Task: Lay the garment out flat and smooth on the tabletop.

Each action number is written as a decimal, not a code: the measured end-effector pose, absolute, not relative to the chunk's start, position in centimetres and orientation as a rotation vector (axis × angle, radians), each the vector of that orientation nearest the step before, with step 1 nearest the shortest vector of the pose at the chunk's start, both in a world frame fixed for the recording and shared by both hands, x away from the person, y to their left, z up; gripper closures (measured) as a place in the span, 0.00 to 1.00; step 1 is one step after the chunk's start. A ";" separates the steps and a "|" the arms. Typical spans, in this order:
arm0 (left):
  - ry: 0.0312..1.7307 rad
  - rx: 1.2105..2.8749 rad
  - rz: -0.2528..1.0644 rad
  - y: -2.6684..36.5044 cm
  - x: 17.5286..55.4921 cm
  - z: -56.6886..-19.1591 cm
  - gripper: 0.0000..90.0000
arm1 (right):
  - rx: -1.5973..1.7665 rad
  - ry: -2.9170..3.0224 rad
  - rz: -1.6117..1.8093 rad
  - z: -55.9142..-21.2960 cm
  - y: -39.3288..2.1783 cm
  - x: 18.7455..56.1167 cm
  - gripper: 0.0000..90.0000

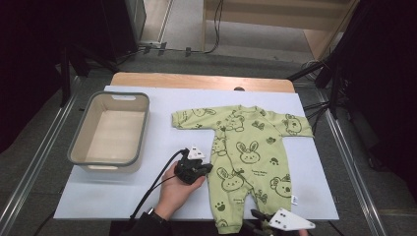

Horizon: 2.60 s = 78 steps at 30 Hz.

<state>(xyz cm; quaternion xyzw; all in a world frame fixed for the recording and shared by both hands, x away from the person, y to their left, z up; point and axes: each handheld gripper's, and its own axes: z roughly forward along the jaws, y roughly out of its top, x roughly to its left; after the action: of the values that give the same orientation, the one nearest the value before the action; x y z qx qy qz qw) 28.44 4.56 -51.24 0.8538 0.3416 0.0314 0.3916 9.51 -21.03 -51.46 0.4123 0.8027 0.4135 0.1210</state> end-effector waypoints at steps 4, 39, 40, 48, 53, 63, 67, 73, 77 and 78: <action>0.860 2.169 0.095 4.6 28.3 -51.3 0.98 | 1.249 2.340 1.188 -52.1 -20.0 10.1 0.56; 0.854 2.164 0.093 4.8 28.1 -51.4 0.98 | 1.287 2.196 1.268 -50.6 -22.5 10.3 0.32; 0.854 2.165 0.090 4.8 28.1 -51.4 0.98 | 1.288 2.189 1.270 -50.5 -22.7 10.4 0.31; 0.858 2.161 0.086 4.8 28.1 -51.5 0.98 | 1.347 2.137 1.254 -49.3 -24.2 11.7 0.15; 0.863 2.159 0.083 4.9 28.1 -51.5 0.98 | 1.337 2.105 1.266 -48.3 -25.4 12.7 0.12; 0.867 2.153 0.071 4.9 28.2 -51.5 0.98 | 1.324 2.051 1.293 -46.2 -27.9 15.1 0.00; 0.868 2.154 0.069 4.9 28.2 -51.5 0.98 | 1.331 2.013 1.268 -45.6 -28.9 15.8 0.00; 0.869 2.156 0.063 5.0 28.3 -51.5 0.98 | 1.350 1.959 1.259 -45.1 -30.6 16.5 0.00; 0.871 2.151 0.055 5.0 28.3 -51.5 0.98 | 1.353 1.934 1.263 -44.9 -31.5 16.9 0.00; 0.871 2.150 0.054 5.0 28.3 -51.5 0.98 | 1.362 1.927 1.262 -44.8 -31.8 16.9 0.00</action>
<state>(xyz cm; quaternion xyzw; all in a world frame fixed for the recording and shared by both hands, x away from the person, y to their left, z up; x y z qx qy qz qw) 28.34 4.99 -51.52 0.8496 0.3443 0.0214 0.3989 16.93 -31.76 -44.79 0.4953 0.7006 0.4589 0.2308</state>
